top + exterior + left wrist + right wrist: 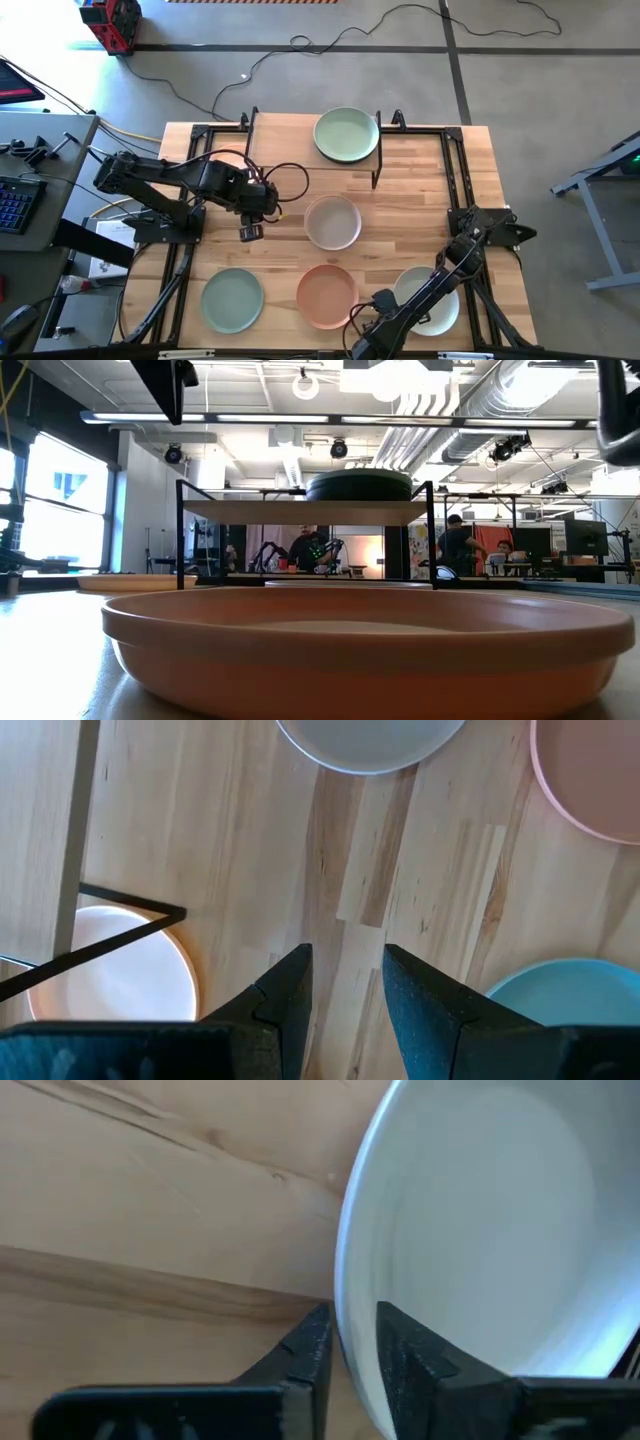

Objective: Place and stack plates onto a shelf
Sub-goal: Stack the white plate on top of the green plate

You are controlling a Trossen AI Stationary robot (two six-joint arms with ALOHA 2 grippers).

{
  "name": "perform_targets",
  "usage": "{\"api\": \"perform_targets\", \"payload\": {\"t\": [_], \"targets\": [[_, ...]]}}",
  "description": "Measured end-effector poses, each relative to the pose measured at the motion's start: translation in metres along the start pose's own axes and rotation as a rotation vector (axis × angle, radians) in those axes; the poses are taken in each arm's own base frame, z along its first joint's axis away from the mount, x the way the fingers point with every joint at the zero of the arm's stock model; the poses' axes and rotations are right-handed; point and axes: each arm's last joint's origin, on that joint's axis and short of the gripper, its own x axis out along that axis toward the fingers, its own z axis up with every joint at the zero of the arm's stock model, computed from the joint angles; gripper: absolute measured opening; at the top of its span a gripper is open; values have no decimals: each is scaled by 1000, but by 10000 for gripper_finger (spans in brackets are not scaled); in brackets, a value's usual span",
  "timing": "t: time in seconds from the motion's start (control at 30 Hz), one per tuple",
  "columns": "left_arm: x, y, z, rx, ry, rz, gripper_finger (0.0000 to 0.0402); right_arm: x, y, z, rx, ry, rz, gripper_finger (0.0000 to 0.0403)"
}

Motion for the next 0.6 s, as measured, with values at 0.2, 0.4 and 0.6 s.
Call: {"api": "perform_targets", "payload": {"t": [0.2, 0.4, 0.6], "targets": [[0, 0, 0, 0, -1, 0, 113, 0, 0, 0, -21, 3, 2, 5], [0, 0, 0, 0, 0, 0, 113, -6, 1, 1, -69, 29, 7, 2], [0, 0, 0, 0, -1, 0, 113, -29, -1, 4, -71, -17, 67, 1]]}}
